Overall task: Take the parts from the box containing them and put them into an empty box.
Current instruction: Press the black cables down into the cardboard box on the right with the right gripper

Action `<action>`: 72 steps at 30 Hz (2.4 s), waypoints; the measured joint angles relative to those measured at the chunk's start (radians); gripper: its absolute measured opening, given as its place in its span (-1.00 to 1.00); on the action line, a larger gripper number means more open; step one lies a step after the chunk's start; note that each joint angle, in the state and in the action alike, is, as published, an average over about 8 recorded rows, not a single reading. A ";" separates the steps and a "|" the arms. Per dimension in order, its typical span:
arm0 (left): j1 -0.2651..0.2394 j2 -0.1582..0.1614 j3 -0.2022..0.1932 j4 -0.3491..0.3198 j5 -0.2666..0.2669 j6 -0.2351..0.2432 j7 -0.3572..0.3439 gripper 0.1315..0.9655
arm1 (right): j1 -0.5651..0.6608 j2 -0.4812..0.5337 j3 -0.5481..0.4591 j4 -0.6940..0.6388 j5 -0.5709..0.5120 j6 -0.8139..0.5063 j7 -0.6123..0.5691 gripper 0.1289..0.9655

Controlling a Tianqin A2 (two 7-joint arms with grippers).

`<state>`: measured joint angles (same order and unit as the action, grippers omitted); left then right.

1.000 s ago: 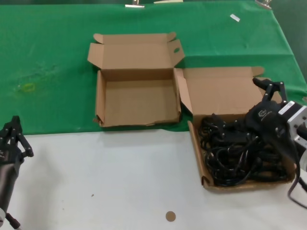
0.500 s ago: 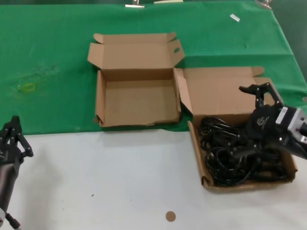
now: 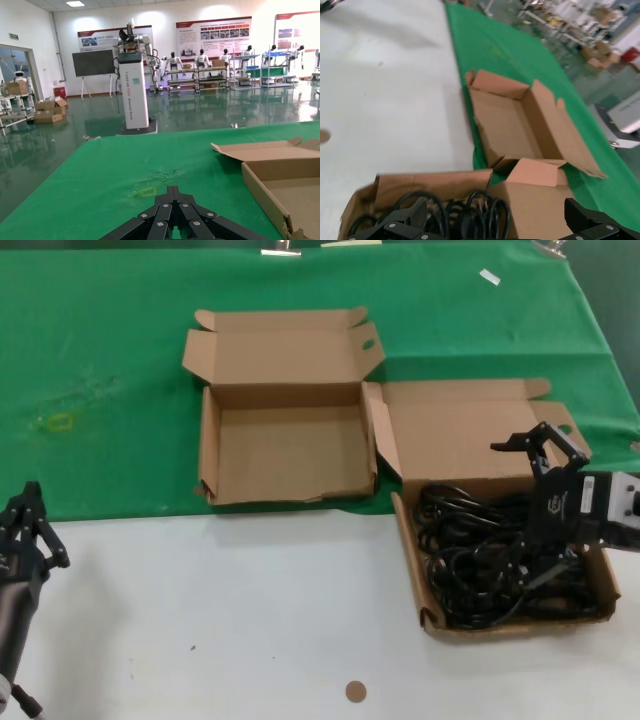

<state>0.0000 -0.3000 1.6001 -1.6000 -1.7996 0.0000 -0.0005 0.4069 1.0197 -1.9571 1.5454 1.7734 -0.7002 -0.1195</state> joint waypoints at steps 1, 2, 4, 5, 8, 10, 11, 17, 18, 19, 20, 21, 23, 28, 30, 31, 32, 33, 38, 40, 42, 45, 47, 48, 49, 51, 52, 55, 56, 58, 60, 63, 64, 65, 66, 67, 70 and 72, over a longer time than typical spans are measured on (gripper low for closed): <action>0.000 0.000 0.000 0.000 0.000 0.000 0.000 -0.97 | 0.015 -0.005 -0.002 -0.013 -0.009 -0.023 -0.010 1.00; 0.000 0.000 0.000 0.000 0.000 0.000 0.000 -0.97 | 0.030 -0.011 -0.005 -0.025 -0.019 -0.045 -0.020 1.00; 0.000 0.000 0.000 0.000 0.000 0.000 0.000 -0.97 | 0.059 -0.022 -0.011 -0.052 -0.036 -0.089 -0.040 1.00; 0.000 0.000 0.000 0.000 0.000 0.000 0.000 -0.97 | 0.073 -0.028 -0.014 -0.064 -0.045 -0.109 -0.050 1.00; 0.000 0.000 0.000 0.000 0.000 0.000 0.000 -0.97 | 0.112 -0.046 -0.023 -0.102 -0.068 -0.167 -0.077 1.00; 0.000 0.000 0.000 0.000 0.000 0.000 0.000 -0.97 | 0.138 -0.058 -0.029 -0.126 -0.082 -0.201 -0.094 1.00; 0.000 0.000 0.000 0.000 0.000 0.000 0.000 -0.97 | 0.150 -0.064 -0.032 -0.138 -0.090 -0.218 -0.103 1.00; 0.000 0.000 0.000 0.000 0.000 0.000 0.000 -0.97 | 0.215 -0.090 -0.052 -0.204 -0.131 -0.311 -0.154 1.00; 0.000 0.000 0.000 0.000 0.000 0.000 0.000 -0.97 | 0.224 -0.092 -0.055 -0.213 -0.137 -0.326 -0.162 1.00; 0.000 0.000 0.000 0.000 0.000 0.000 0.000 -0.97 | 0.232 -0.095 -0.058 -0.223 -0.142 -0.342 -0.170 1.00; 0.000 0.000 0.000 0.000 0.000 0.000 0.000 -0.97 | 0.239 -0.097 -0.061 -0.232 -0.147 -0.357 -0.177 1.00; 0.000 0.000 0.000 0.000 0.000 0.000 0.000 -0.97 | 0.246 -0.099 -0.063 -0.241 -0.151 -0.370 -0.185 1.00; 0.000 0.000 0.000 0.000 0.000 0.000 0.000 -0.97 | 0.259 -0.104 -0.067 -0.260 -0.161 -0.394 -0.200 0.99; 0.000 0.000 0.000 0.000 0.000 0.000 0.000 -0.97 | 0.286 -0.120 -0.072 -0.304 -0.183 -0.427 -0.233 0.97; 0.000 0.000 0.000 0.000 0.000 0.000 0.000 -0.97 | 0.295 -0.127 -0.073 -0.320 -0.192 -0.433 -0.243 0.96; 0.000 0.000 0.000 0.000 0.000 0.000 0.000 -0.97 | 0.299 -0.131 -0.074 -0.328 -0.196 -0.435 -0.247 0.96; 0.000 0.000 0.000 0.000 0.000 0.000 0.000 -0.97 | 0.304 -0.134 -0.074 -0.336 -0.201 -0.437 -0.251 0.96; 0.000 0.000 0.000 0.000 0.000 0.000 0.000 -0.97 | 0.308 -0.137 -0.075 -0.343 -0.205 -0.438 -0.254 0.96; 0.000 0.000 0.000 0.000 0.000 0.000 0.000 -0.97 | 0.326 -0.150 -0.078 -0.377 -0.227 -0.447 -0.265 0.86; 0.000 0.000 0.000 0.000 0.000 0.000 0.000 -0.97 | 0.331 -0.153 -0.079 -0.387 -0.235 -0.452 -0.267 0.80; 0.000 0.000 0.000 0.000 0.000 0.000 0.000 -0.97 | 0.334 -0.154 -0.080 -0.394 -0.241 -0.456 -0.267 0.75; 0.000 0.000 0.000 0.000 0.000 0.000 0.000 -0.97 | 0.337 -0.155 -0.081 -0.399 -0.248 -0.464 -0.265 0.66; 0.000 0.000 0.000 0.000 0.000 0.000 0.000 -0.97 | 0.337 -0.154 -0.081 -0.399 -0.252 -0.468 -0.263 0.56; 0.000 0.000 0.000 0.000 0.000 0.000 0.000 -0.97 | 0.337 -0.153 -0.081 -0.398 -0.254 -0.470 -0.261 0.52; 0.000 0.000 0.000 0.000 0.000 0.000 0.000 -0.97 | 0.336 -0.152 -0.080 -0.397 -0.255 -0.472 -0.260 0.47; 0.000 0.000 0.000 0.000 0.000 0.000 0.000 -0.97 | 0.335 -0.150 -0.079 -0.394 -0.258 -0.475 -0.256 0.38; 0.000 0.000 0.000 0.000 0.000 0.000 0.000 -0.97 | 0.334 -0.148 -0.079 -0.393 -0.259 -0.476 -0.254 0.38; 0.000 0.000 0.000 0.000 0.000 0.000 0.000 -0.97 | 0.332 -0.146 -0.076 -0.388 -0.263 -0.478 -0.250 0.18; 0.000 0.000 0.000 0.000 0.000 0.000 0.000 -0.97 | 0.331 -0.145 -0.075 -0.387 -0.264 -0.478 -0.248 0.11; 0.000 0.000 0.000 0.000 0.000 0.000 0.000 -0.97 | 0.329 -0.144 -0.074 -0.384 -0.266 -0.478 -0.246 -0.02; 0.000 0.000 0.000 0.000 0.000 0.000 0.000 -0.97 | 0.327 -0.143 -0.072 -0.381 -0.268 -0.478 -0.244 -0.16; 0.000 0.000 0.000 0.000 0.000 0.000 0.000 -0.97 | 0.325 -0.142 -0.070 -0.376 -0.271 -0.477 -0.241 -0.16; 0.000 0.000 0.000 0.000 0.000 0.000 0.000 -0.97 | 0.324 -0.141 -0.070 -0.375 -0.272 -0.476 -0.241 -0.16; 0.000 0.000 0.000 0.000 0.000 0.000 0.000 -0.97 | 0.323 -0.141 -0.069 -0.374 -0.273 -0.476 -0.240 -0.21; 0.000 0.000 0.000 0.000 0.000 0.000 0.000 -0.97 | 0.322 -0.141 -0.068 -0.372 -0.274 -0.475 -0.239 -0.26; 0.000 0.000 0.000 0.000 0.000 0.000 0.000 -0.97 | 0.321 -0.140 -0.068 -0.371 -0.275 -0.475 -0.239 -0.32; 0.000 0.000 0.000 0.000 0.000 0.000 0.000 -0.97 | 0.318 -0.139 -0.066 -0.366 -0.277 -0.473 -0.236 -0.48; 0.000 0.000 0.000 0.000 0.000 0.000 0.000 -0.97 | 0.315 -0.137 -0.065 -0.361 -0.278 -0.473 -0.235 -0.59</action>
<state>0.0000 -0.3000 1.6000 -1.6000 -1.7997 0.0000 -0.0004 0.7219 0.8822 -2.0222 1.1841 1.4955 -1.1731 -0.3544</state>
